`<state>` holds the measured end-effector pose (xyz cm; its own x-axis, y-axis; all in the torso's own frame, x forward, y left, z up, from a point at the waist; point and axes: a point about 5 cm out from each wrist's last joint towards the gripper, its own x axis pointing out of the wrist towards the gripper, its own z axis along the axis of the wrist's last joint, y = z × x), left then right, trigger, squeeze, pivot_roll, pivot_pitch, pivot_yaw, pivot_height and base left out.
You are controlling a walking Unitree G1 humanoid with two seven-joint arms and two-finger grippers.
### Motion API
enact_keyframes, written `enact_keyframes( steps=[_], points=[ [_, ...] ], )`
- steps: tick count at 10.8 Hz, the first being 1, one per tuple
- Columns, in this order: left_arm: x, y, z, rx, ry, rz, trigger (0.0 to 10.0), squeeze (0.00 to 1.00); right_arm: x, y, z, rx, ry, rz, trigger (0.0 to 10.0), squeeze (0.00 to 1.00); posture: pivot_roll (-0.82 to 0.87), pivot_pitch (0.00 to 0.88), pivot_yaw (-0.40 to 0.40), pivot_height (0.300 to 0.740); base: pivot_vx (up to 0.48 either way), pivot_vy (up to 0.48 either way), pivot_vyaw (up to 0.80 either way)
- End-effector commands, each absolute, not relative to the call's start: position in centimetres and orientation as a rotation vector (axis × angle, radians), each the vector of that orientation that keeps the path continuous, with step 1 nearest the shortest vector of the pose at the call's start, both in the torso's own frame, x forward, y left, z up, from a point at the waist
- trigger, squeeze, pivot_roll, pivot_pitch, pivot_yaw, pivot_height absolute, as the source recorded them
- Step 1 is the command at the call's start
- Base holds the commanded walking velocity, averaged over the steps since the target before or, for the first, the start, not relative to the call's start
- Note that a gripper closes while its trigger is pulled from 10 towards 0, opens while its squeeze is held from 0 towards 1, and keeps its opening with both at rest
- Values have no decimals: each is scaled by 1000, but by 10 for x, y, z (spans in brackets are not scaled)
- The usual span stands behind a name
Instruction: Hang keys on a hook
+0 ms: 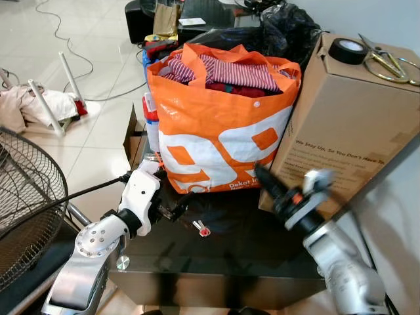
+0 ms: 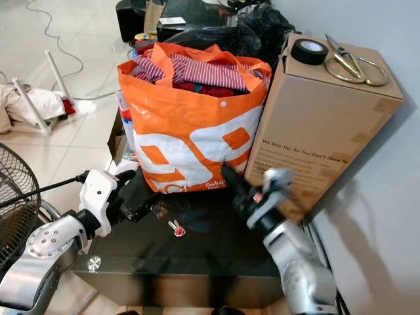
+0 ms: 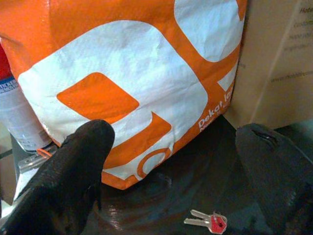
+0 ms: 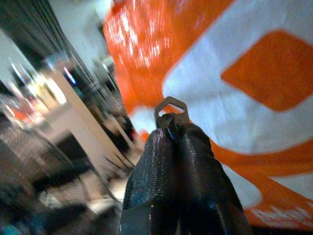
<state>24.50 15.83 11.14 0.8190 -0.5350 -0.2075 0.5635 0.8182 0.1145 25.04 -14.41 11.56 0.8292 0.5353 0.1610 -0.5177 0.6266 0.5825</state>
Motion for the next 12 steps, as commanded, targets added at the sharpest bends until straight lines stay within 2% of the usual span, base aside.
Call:
enact_keyframes(
  steps=[1, 2, 3, 4, 5, 6, 9, 12],
  points=[
    [245, 158, 112, 171, 166, -587, 10000, 173, 249, -149, 124, 734, -2, 602, 0, 0, -25, 0, -31, 740, 0, 0, 0],
    [247, 161, 114, 172, 139, -535, 10000, 176, 249, -149, 122, 698, 8, 578, 0, 0, -28, 0, -29, 740, 0, 0, 0],
    [249, 165, 114, 185, 129, -462, 10000, 176, 251, -150, 112, 540, 53, 513, 0, 0, -33, 0, -25, 740, 0, 0, 0],
    [250, 167, 112, 197, 117, -412, 10000, 180, 255, -158, 96, 415, 139, 368, 9882, 0, -34, 0, -28, 740, 0, 0, 0],
    [251, 167, 111, 203, 110, -370, 10000, 180, 255, -167, 83, 209, 212, 263, 10000, 0, -33, 0, -31, 740, 0, 0, 0],
    [251, 167, 110, 197, 112, -358, 10000, 184, 254, -167, 80, 155, 227, 240, 10000, 0, -32, 0, -32, 740, 0, 0, 0],
    [249, 165, 107, 209, 112, -351, 10000, 180, 252, -166, 71, 73, 254, 126, 10000, 0, -23, 0, -49, 740, 0, 0, 0],
    [247, 163, 104, 209, 116, -349, 10000, 180, 254, -169, 72, -16, 246, 129, 10000, 0, -21, 0, -58, 740, -308, 0, 0]
  ],
)
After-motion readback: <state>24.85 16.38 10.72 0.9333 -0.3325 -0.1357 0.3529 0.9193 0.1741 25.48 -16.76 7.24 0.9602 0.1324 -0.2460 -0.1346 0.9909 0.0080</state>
